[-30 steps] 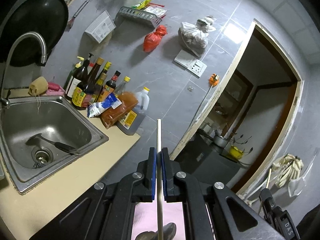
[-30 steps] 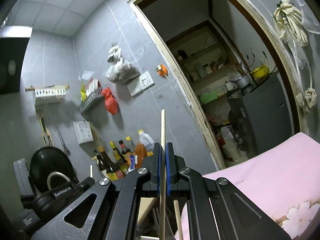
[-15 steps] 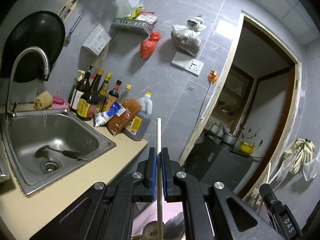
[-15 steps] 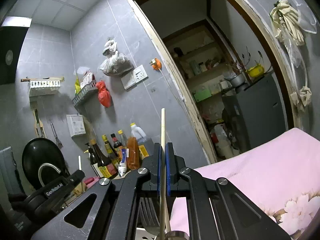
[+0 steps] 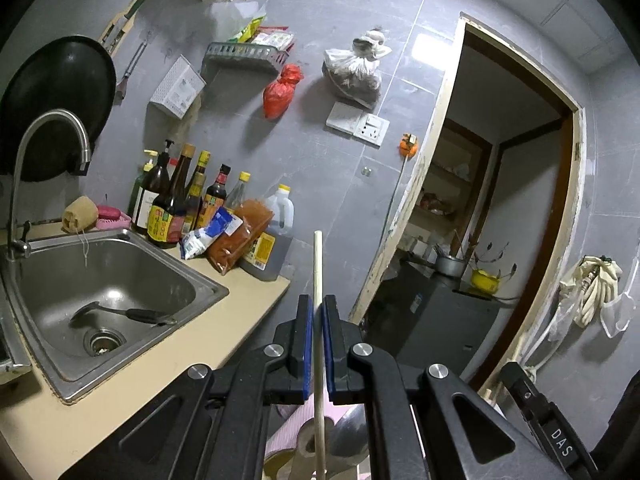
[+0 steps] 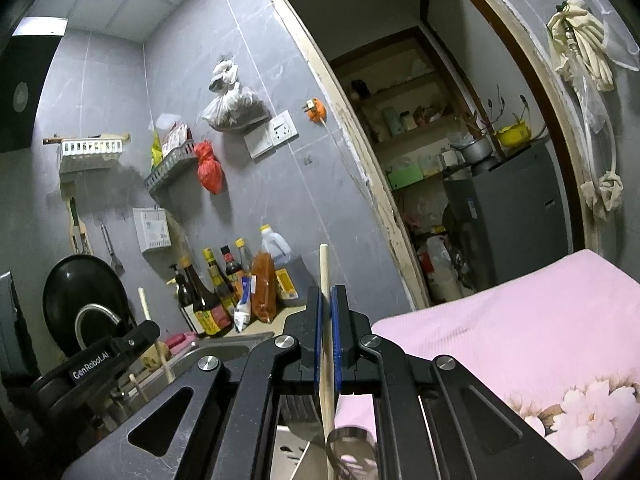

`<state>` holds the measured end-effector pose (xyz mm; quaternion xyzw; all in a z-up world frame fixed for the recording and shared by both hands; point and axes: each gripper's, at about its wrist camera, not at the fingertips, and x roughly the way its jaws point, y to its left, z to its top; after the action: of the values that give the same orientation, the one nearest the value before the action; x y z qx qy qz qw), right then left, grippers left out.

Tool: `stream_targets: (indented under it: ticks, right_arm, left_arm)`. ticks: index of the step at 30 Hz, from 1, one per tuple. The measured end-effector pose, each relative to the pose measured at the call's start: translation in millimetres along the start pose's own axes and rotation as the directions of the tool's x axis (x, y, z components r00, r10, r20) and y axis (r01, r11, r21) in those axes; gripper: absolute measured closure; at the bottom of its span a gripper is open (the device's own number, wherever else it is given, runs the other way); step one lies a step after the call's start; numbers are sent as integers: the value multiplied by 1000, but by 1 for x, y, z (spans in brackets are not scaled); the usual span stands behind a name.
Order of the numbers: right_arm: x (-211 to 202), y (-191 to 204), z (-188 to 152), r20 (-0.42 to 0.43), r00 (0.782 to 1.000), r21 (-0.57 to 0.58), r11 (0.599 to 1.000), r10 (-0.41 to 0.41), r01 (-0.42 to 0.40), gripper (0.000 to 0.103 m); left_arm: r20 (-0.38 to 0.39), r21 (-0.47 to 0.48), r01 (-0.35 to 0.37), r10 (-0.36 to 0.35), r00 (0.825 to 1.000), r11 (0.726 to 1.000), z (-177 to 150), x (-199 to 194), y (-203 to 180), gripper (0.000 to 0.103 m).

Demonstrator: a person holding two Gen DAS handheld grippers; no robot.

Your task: Organize utensils

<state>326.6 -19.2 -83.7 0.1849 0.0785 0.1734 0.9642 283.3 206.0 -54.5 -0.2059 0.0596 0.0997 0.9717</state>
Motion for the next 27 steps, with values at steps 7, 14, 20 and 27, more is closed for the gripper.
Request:
stream_targets:
  ticks: [7,14,20,27]
  right_arm:
    - [-7,0,-6,-32,999,-9,1000,-15,15,98]
    - [-15,2,0,-71,997,-39,999,-40,38,82]
    - [-26,-4,12,-124,989,-31,997,-78,74,70]
    - [-53,-9,39,-144,979,-60,988,-146,139,49]
  left_arm:
    - [-53,67,22,-18,998,997,0,-2,1,98]
    - [-129,122,71,-55,990,990,-1,-3,-6,96]
    - [-220,97,124,-100,970,988,2,-6,-8,56]
    - [-273,134,135,-95,957,982,17,-16,-20,43]
